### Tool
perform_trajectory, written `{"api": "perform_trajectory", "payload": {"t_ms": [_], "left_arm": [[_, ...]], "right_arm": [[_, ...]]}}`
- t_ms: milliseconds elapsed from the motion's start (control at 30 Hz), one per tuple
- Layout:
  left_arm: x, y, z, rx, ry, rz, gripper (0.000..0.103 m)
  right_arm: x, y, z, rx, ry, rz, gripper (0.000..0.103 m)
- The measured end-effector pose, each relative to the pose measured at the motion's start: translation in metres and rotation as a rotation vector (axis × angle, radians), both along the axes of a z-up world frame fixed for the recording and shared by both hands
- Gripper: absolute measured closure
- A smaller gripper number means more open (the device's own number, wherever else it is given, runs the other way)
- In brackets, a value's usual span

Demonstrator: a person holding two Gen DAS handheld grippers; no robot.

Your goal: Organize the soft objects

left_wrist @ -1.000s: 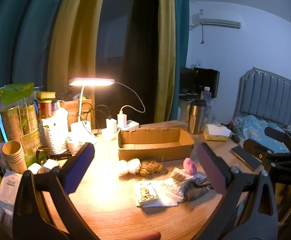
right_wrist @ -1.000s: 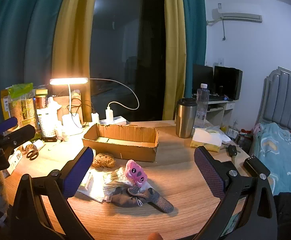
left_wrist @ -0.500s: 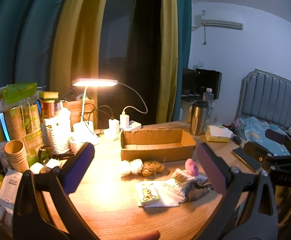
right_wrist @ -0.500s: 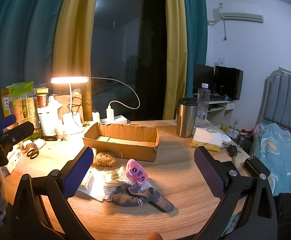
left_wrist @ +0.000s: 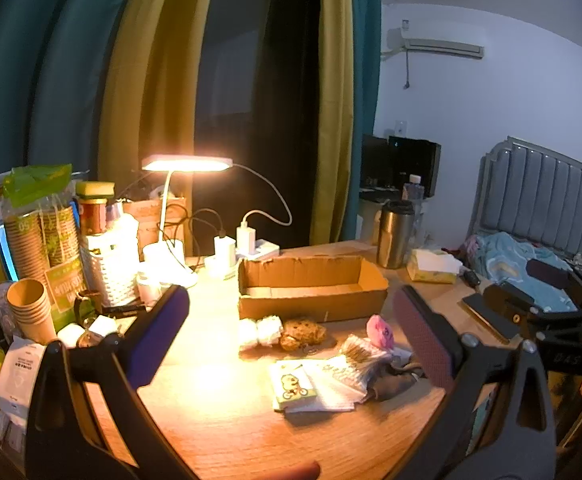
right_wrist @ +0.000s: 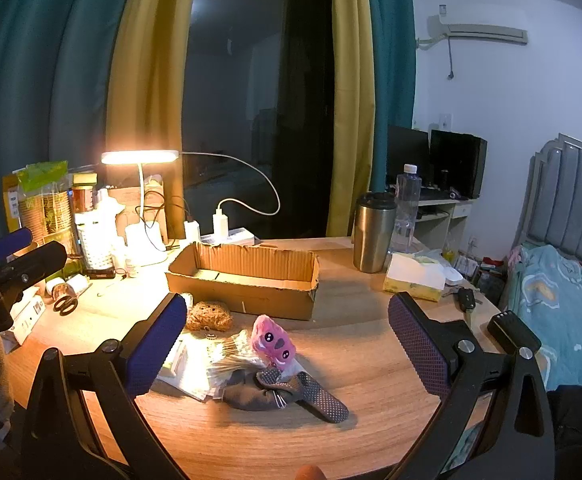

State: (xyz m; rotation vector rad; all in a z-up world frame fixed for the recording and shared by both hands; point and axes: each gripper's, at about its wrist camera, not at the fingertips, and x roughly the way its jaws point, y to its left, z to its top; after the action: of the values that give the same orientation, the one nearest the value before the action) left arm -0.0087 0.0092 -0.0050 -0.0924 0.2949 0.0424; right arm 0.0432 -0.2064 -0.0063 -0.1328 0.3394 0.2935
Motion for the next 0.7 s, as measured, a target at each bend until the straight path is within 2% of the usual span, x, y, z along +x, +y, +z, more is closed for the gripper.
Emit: {"api": "perform_trajectory", "payload": {"t_ms": [700], "left_arm": [[-0.0035,-0.0006,0.0037,-0.013,-0.002,-0.023,0.001]], "right_arm": [[-0.0001,0.0013,0.0010,-0.003,0.003,0.000,0.001]]}}
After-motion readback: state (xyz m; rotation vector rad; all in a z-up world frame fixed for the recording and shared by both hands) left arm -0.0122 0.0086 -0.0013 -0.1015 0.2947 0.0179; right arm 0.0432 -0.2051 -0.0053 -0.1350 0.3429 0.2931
